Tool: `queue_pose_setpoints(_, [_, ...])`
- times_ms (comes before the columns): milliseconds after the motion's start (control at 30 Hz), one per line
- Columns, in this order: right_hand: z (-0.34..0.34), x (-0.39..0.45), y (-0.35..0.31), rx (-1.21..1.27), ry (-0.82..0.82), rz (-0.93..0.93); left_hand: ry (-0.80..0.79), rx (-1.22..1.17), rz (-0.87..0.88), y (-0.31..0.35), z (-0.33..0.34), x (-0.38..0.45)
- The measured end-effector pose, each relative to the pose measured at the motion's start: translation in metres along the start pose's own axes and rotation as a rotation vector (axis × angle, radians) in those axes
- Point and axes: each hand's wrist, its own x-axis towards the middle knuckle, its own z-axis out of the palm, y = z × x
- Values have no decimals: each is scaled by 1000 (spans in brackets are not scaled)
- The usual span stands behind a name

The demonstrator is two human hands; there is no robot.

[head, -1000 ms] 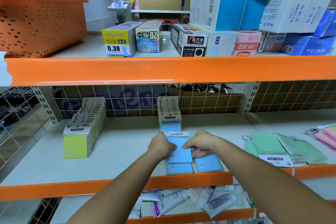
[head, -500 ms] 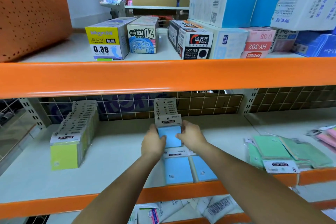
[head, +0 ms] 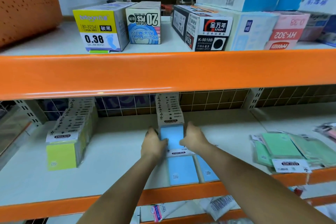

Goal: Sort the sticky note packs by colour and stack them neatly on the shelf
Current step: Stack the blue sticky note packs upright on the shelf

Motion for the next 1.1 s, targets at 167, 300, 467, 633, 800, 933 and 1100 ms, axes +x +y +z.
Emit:
queue_pose_setpoints(167, [1, 4, 5, -98, -101, 9, -72, 69, 13, -7, 1, 6])
queue_pose_setpoints(300, [3, 6, 5, -136, -94, 14, -85, 67, 42, -10, 1, 5])
queue_pose_setpoints(467, [8, 5, 8, -123, -62, 20, -91, 21, 49, -11, -3, 6])
queue_pose_setpoints(633, [8, 1, 7, -107, -51, 32, -144, -47, 47, -15, -5, 6])
queue_pose_setpoints(800, [0, -6, 9, -56, -58, 12, -161, -156, -25, -10, -12, -7])
queue_pose_setpoints(933, [-8, -23, 17, 22, -27, -22, -109, -10, -51, -4, -17, -24])
queue_pose_setpoints(1100, [-15, -45, 13, 35, -68, 45, -144, 149, -75, 3, -15, -48])
